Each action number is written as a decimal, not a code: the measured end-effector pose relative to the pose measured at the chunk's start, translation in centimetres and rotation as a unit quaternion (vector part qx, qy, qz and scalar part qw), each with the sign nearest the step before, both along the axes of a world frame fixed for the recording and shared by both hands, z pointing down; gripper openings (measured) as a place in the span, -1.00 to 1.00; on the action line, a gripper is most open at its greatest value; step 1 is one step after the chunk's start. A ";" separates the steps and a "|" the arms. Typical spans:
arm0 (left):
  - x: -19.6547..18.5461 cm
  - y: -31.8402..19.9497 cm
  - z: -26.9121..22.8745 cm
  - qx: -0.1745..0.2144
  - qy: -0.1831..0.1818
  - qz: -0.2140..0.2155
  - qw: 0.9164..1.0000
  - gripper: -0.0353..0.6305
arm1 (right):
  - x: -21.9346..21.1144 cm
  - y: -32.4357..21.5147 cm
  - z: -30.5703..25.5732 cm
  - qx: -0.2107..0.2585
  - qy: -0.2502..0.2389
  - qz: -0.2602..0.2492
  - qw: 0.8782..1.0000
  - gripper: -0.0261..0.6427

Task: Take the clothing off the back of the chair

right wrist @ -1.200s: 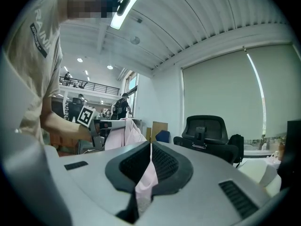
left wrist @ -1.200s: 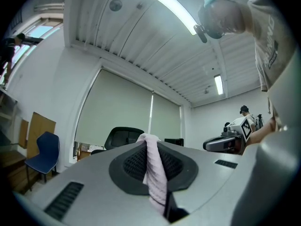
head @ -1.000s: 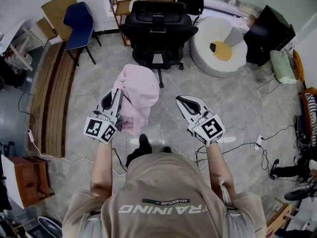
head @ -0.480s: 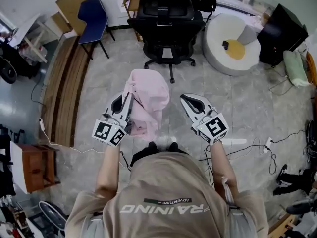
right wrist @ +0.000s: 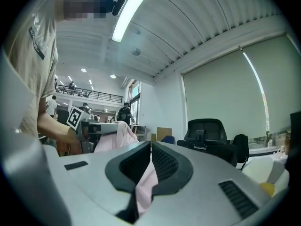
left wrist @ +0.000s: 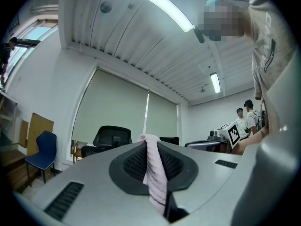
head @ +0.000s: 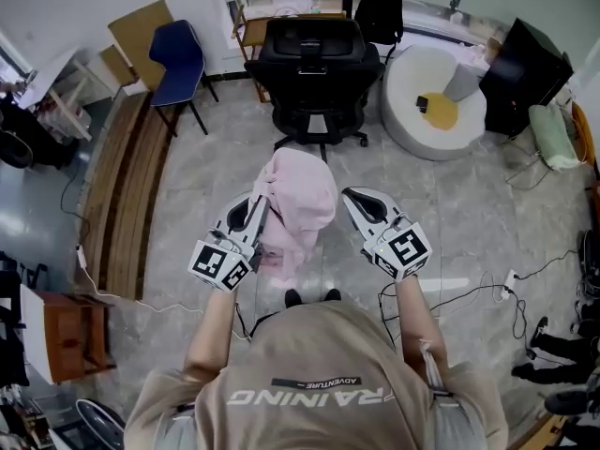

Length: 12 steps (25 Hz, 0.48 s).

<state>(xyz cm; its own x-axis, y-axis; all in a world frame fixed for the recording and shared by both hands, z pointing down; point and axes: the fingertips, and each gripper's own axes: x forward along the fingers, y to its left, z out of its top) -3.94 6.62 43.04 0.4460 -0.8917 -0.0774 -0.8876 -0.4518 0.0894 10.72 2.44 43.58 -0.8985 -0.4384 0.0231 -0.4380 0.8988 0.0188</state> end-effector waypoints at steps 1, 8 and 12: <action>-0.1 -0.1 -0.1 0.001 -0.001 0.003 1.000 -0.80 | -0.2 0.0 0.0 0.002 0.003 0.000 1.000 -0.82; -0.7 -0.6 -0.5 0.008 -0.001 0.022 1.000 -0.80 | -0.8 -0.1 -0.7 0.013 0.017 0.011 1.000 -0.82; -0.6 -0.8 -0.4 0.009 0.003 0.025 1.000 -0.80 | -0.7 -0.1 -0.8 0.017 0.022 0.012 1.000 -0.82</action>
